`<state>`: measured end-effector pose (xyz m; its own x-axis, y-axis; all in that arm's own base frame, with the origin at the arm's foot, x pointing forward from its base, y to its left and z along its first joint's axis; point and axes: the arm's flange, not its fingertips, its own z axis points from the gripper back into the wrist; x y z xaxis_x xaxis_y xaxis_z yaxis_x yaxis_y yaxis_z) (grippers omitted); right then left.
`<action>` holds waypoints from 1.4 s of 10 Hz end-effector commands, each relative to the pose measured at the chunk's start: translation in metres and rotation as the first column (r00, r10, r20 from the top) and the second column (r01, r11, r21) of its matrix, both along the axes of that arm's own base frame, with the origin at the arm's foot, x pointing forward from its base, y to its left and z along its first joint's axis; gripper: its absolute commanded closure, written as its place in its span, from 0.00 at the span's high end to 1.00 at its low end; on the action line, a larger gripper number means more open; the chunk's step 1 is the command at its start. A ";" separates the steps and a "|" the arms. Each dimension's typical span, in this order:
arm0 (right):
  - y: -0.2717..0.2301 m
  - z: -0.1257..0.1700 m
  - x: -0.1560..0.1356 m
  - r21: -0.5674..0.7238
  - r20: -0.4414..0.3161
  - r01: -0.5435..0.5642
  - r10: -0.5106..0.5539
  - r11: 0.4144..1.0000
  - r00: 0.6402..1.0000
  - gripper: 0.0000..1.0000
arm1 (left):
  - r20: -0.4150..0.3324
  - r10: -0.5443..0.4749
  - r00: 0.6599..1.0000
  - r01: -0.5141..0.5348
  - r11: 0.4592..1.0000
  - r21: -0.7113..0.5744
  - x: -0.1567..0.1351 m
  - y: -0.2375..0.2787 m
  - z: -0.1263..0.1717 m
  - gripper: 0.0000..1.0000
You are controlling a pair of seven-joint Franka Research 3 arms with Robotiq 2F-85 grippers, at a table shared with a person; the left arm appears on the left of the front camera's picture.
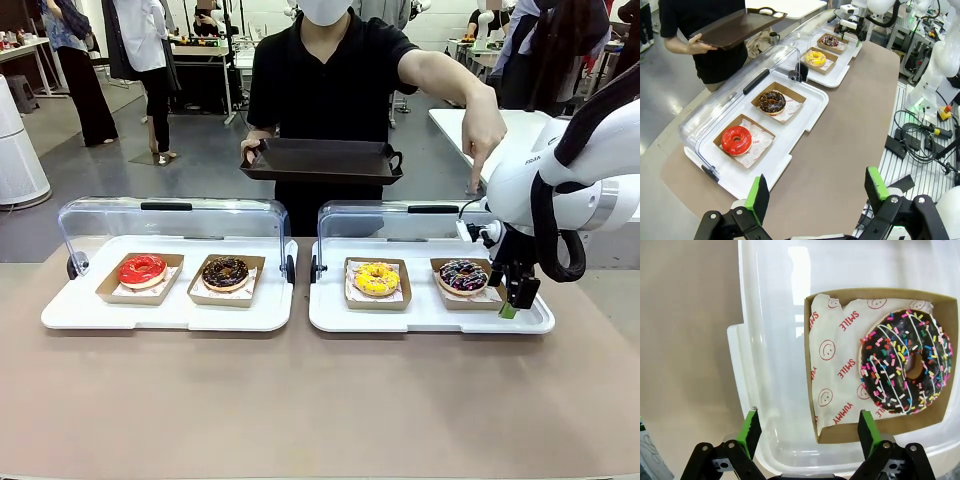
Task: Provide the desired donut to the person.
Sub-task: Pick up and lift the Paper togo box containing the Donut pointed at by the person.
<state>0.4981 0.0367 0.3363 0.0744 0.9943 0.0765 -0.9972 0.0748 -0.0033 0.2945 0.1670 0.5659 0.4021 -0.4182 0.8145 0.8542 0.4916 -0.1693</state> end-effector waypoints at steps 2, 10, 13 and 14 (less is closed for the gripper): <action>-0.005 -0.007 0.010 0.034 0.011 -0.024 0.023 0.999 1.000 1.00 | 0.014 -0.008 1.000 0.008 1.000 -0.003 -0.001 0.003 0.000 1.00; -0.009 -0.012 0.010 0.040 0.000 -0.034 0.034 0.999 0.999 0.00 | 0.014 -0.008 1.000 0.008 1.000 -0.003 -0.001 0.003 0.000 1.00; -0.009 -0.013 0.010 0.053 0.006 -0.038 0.037 0.998 0.999 0.00 | 0.014 -0.008 1.000 0.008 1.000 -0.003 -0.001 0.003 0.000 1.00; -0.009 -0.014 0.010 0.057 0.005 -0.038 0.038 0.998 0.999 0.00 | 0.014 -0.008 1.000 0.008 1.000 -0.003 -0.001 0.003 0.000 1.00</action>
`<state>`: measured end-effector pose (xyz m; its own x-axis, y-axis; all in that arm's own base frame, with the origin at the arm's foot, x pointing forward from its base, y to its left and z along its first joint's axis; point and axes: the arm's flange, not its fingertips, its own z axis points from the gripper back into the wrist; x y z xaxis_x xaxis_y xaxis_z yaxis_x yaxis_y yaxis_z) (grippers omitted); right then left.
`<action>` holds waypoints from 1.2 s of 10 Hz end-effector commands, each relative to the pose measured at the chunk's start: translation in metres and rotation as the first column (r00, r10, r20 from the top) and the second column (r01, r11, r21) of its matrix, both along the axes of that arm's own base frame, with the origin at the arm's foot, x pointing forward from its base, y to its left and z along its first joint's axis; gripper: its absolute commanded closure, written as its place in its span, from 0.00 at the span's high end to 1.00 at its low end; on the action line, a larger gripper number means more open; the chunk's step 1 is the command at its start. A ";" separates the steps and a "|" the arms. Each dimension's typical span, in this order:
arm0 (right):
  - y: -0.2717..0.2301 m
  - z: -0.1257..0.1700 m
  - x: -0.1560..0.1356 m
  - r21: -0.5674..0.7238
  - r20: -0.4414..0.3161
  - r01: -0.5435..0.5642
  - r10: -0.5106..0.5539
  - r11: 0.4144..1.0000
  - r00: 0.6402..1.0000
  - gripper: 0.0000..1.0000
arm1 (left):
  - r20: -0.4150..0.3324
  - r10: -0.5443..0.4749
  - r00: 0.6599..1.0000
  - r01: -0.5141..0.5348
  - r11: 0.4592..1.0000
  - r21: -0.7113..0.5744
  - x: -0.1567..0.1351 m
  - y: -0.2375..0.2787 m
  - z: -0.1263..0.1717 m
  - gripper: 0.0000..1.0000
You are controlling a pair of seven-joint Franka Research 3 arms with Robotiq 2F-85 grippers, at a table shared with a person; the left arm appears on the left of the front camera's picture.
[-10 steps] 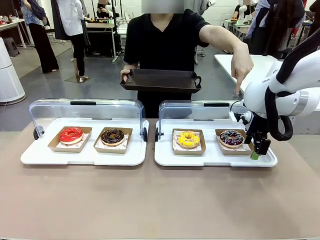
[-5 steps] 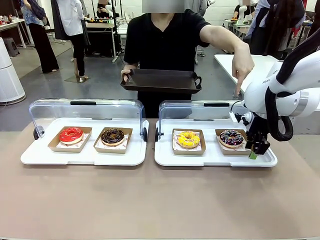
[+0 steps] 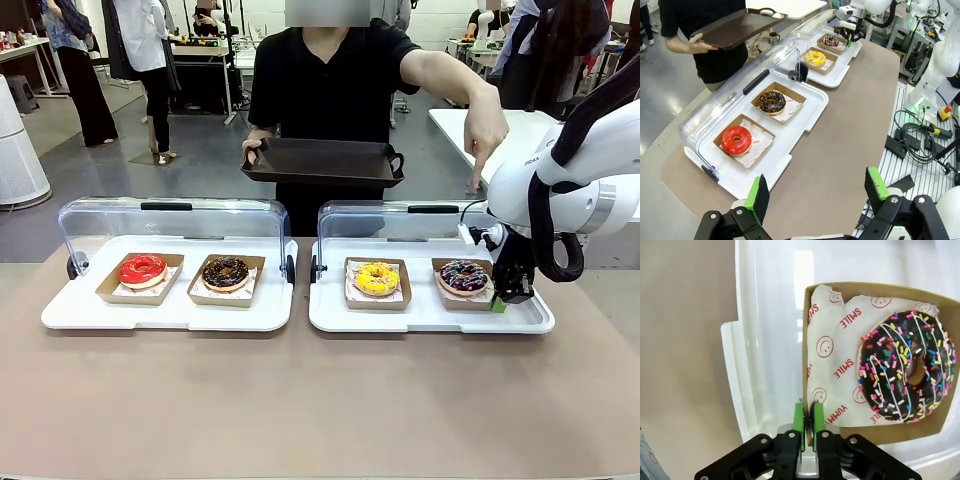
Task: Provide the desired donut to the person.
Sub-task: Pick up and lift the Paper togo box containing the Donut pointed at by the person.
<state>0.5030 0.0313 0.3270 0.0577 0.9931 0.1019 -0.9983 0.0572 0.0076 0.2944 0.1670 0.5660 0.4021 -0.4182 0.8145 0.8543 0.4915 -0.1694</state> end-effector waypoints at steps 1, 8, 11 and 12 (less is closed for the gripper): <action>-0.004 -0.006 0.005 0.032 0.013 -0.021 0.021 0.999 1.000 0.00 | 0.014 -0.008 1.000 0.008 1.000 -0.003 -0.001 0.002 0.000 1.00; 0.023 0.058 -0.038 -0.026 0.003 -0.034 0.034 0.999 0.999 0.00 | 0.014 -0.008 1.000 0.008 1.000 -0.003 -0.001 0.002 0.000 1.00; 0.035 0.135 -0.075 -0.101 -0.085 0.022 -0.031 0.995 0.996 0.00 | 0.014 -0.008 1.000 0.008 1.000 -0.003 -0.001 0.002 0.000 1.00; 0.039 0.163 -0.089 -0.109 -0.089 0.013 -0.023 0.994 0.996 0.00 | 0.014 -0.008 1.000 0.008 1.000 -0.003 -0.001 0.002 0.000 1.00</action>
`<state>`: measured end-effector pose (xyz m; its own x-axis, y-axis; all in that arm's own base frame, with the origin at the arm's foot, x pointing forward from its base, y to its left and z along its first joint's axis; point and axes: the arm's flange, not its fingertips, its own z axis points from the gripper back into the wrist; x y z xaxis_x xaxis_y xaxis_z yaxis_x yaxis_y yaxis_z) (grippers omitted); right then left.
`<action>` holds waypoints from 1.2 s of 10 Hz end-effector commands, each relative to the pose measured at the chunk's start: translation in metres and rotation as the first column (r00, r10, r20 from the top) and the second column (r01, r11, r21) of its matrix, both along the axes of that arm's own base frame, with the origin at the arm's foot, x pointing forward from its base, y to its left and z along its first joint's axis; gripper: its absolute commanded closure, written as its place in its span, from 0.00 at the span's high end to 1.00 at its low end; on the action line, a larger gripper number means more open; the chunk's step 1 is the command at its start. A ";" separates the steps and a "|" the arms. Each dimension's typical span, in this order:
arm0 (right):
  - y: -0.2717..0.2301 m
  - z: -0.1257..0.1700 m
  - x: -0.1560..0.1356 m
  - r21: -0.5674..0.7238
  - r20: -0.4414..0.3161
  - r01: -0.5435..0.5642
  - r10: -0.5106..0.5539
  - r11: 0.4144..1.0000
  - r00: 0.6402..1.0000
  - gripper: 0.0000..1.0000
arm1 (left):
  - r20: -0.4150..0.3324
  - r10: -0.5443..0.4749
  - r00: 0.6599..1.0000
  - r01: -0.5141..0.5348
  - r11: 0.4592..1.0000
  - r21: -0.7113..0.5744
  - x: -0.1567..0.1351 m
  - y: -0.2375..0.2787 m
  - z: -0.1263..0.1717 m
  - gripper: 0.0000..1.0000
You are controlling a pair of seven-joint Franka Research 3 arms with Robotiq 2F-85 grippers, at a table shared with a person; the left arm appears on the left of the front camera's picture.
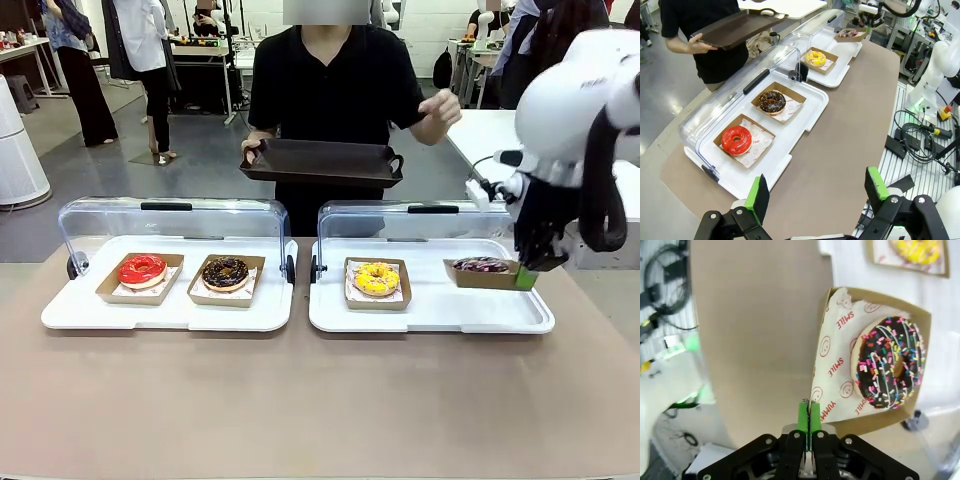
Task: Provide the desired donut to the person.
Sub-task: Pick up and lift the Paper togo box containing the Donut pointed at by the person.
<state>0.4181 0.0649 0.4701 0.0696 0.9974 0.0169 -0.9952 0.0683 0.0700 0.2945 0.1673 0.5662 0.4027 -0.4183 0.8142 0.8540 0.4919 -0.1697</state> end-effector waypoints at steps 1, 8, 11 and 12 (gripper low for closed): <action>0.012 0.044 -0.015 -0.052 0.001 0.004 -0.004 0.999 1.000 0.00 | 0.015 -0.009 1.000 0.009 1.000 -0.003 -0.001 0.002 0.000 1.00; 0.038 0.187 -0.034 -0.022 0.137 0.069 -0.065 0.997 0.988 0.00 | 0.015 -0.009 1.000 0.009 1.000 -0.003 -0.001 0.002 0.000 1.00; 0.035 0.191 -0.038 0.004 0.155 0.051 -0.051 0.999 0.987 0.00 | 0.015 -0.009 1.000 0.009 1.000 -0.003 -0.001 0.002 0.000 1.00; 0.035 0.191 -0.038 0.004 0.155 0.051 -0.051 0.999 0.987 0.00 | 0.015 -0.009 1.000 0.009 1.000 -0.003 -0.001 0.002 0.000 1.00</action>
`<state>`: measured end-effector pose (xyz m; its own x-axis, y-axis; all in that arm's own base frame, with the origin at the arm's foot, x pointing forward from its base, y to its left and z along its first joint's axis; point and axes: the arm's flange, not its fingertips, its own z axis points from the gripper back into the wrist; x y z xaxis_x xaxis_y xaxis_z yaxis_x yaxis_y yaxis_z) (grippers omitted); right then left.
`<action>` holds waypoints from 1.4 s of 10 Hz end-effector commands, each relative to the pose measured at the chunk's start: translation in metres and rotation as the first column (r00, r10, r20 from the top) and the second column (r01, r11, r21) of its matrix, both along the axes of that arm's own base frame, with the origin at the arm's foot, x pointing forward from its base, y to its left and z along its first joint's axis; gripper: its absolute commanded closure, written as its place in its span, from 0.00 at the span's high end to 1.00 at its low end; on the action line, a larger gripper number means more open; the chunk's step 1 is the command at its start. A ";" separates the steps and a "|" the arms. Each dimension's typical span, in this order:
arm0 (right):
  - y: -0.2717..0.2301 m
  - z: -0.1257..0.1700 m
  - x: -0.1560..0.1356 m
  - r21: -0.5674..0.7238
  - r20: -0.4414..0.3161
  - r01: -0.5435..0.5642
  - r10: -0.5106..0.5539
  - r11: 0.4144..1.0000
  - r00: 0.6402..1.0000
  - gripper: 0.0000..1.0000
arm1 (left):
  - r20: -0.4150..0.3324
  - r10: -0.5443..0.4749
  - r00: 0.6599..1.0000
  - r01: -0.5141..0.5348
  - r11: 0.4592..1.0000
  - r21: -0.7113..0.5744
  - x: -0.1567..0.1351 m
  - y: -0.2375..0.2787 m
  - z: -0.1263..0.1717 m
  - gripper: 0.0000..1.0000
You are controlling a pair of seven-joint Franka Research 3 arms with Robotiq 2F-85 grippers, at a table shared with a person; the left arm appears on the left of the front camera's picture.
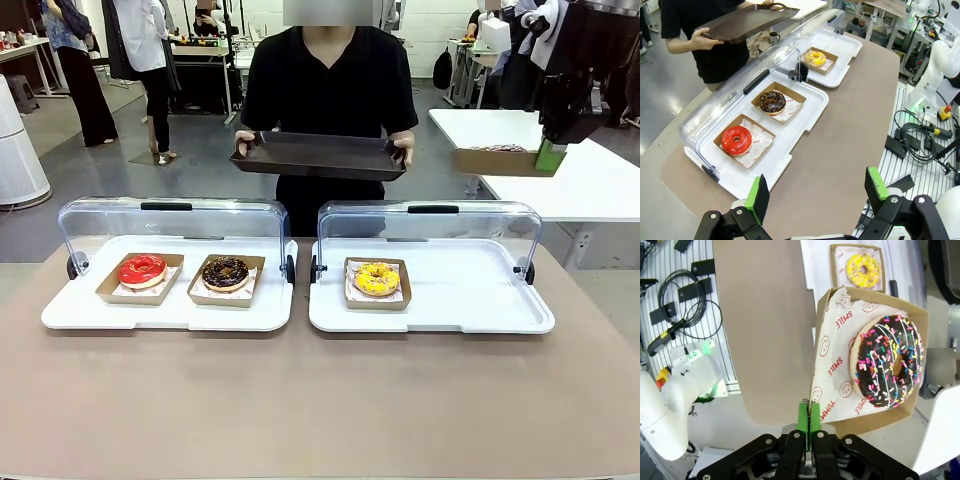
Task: Provide the desired donut to the person.
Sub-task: Pick up and lift the Paper togo box containing the Donut pointed at by the person, then place the picked Paper togo box onto the Handle tray extended by the person.
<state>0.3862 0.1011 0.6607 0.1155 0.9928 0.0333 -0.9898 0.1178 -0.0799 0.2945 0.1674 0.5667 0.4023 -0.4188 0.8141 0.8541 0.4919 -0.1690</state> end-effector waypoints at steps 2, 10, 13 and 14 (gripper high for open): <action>-0.001 0.000 -0.006 -0.002 0.005 0.002 -0.002 1.000 1.000 0.00 | 0.014 -0.008 1.000 0.009 1.000 -0.004 -0.001 0.002 -0.001 1.00; -0.001 0.000 -0.006 -0.002 0.005 0.002 -0.002 1.000 1.000 0.00 | 0.014 -0.008 1.000 0.009 1.000 -0.004 -0.001 0.002 -0.001 1.00; -0.001 0.000 -0.006 -0.002 0.005 0.002 -0.002 1.000 1.000 0.00 | 0.014 -0.008 1.000 0.009 1.000 -0.004 -0.001 0.002 -0.001 1.00; -0.001 0.000 -0.006 -0.002 0.005 0.002 -0.002 1.000 1.000 0.00 | 0.014 -0.008 1.000 0.009 1.000 -0.004 -0.001 0.002 -0.001 1.00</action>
